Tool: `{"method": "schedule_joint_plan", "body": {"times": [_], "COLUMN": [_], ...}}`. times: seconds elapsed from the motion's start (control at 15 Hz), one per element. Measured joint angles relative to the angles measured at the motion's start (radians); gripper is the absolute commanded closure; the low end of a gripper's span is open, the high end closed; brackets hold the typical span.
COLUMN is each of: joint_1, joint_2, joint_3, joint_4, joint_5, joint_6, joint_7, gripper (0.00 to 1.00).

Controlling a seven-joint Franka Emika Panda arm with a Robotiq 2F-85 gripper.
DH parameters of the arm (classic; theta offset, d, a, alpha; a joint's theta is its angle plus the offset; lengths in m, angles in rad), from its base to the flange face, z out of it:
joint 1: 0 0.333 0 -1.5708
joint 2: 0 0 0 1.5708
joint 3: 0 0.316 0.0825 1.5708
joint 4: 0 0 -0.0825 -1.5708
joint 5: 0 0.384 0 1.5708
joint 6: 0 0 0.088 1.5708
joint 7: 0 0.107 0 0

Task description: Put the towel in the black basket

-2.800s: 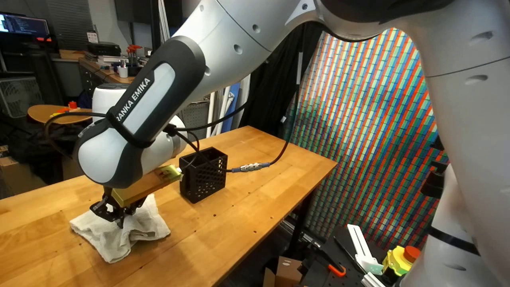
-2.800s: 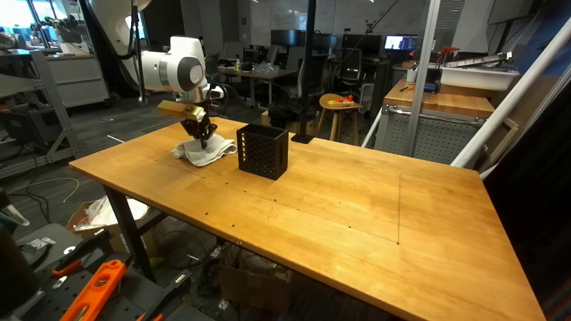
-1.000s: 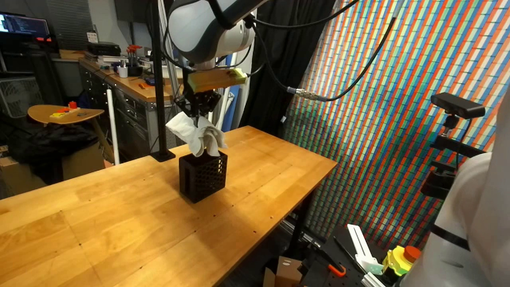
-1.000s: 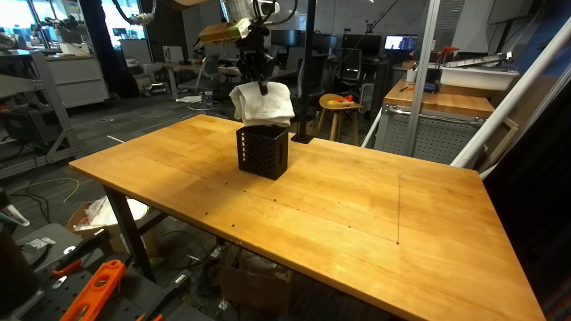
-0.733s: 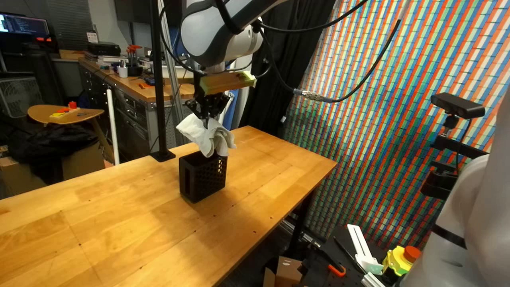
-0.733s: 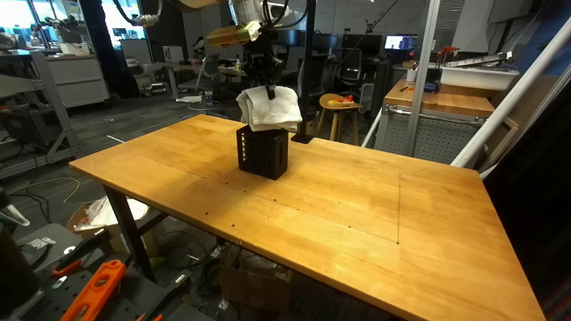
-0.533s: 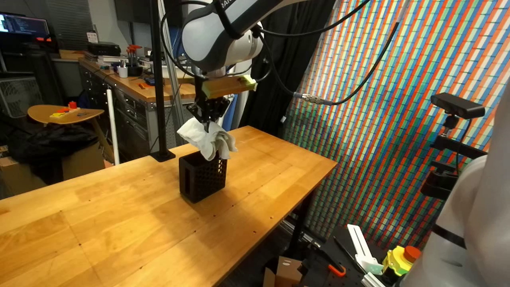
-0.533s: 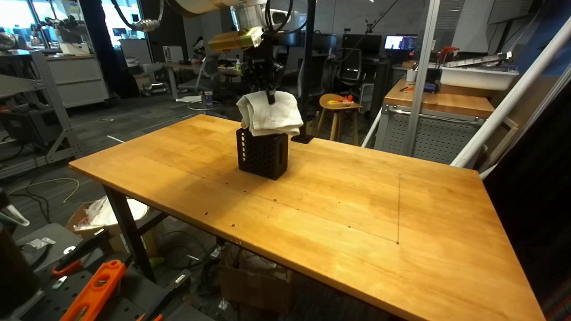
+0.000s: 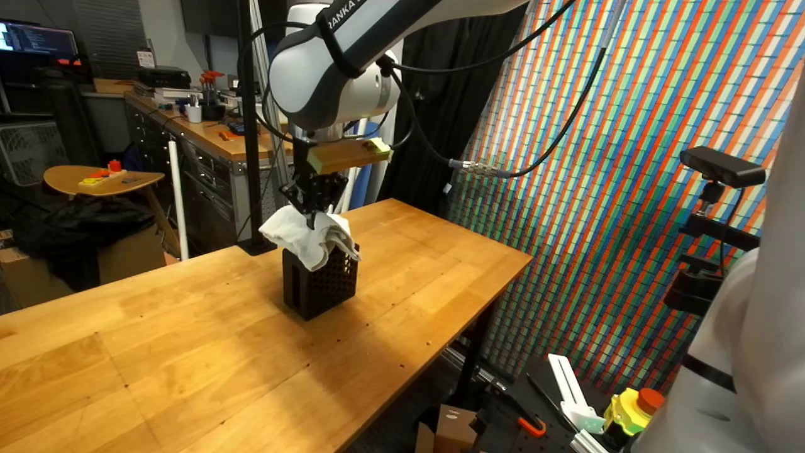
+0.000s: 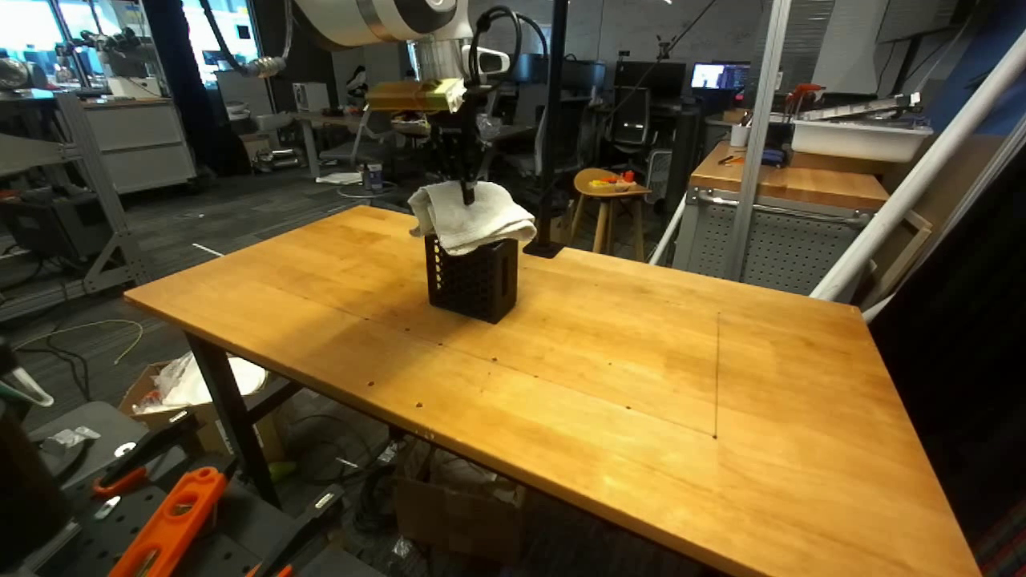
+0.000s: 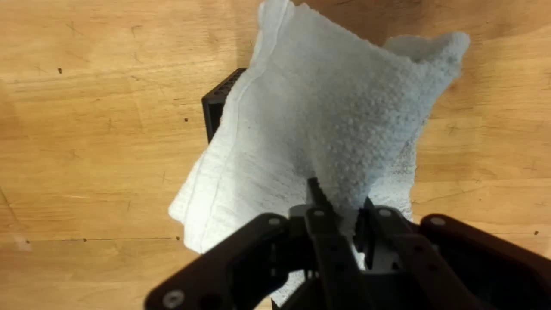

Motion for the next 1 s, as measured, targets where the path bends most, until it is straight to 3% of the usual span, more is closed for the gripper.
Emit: {"method": "schedule_joint_plan", "body": {"times": [1.0], "joint_1": [-0.066], "joint_2": [0.139], "joint_3": [0.020], "joint_4": [0.022], "joint_5": [0.165], "joint_6": [0.052], "joint_7": [-0.300], "gripper": [0.92]}}
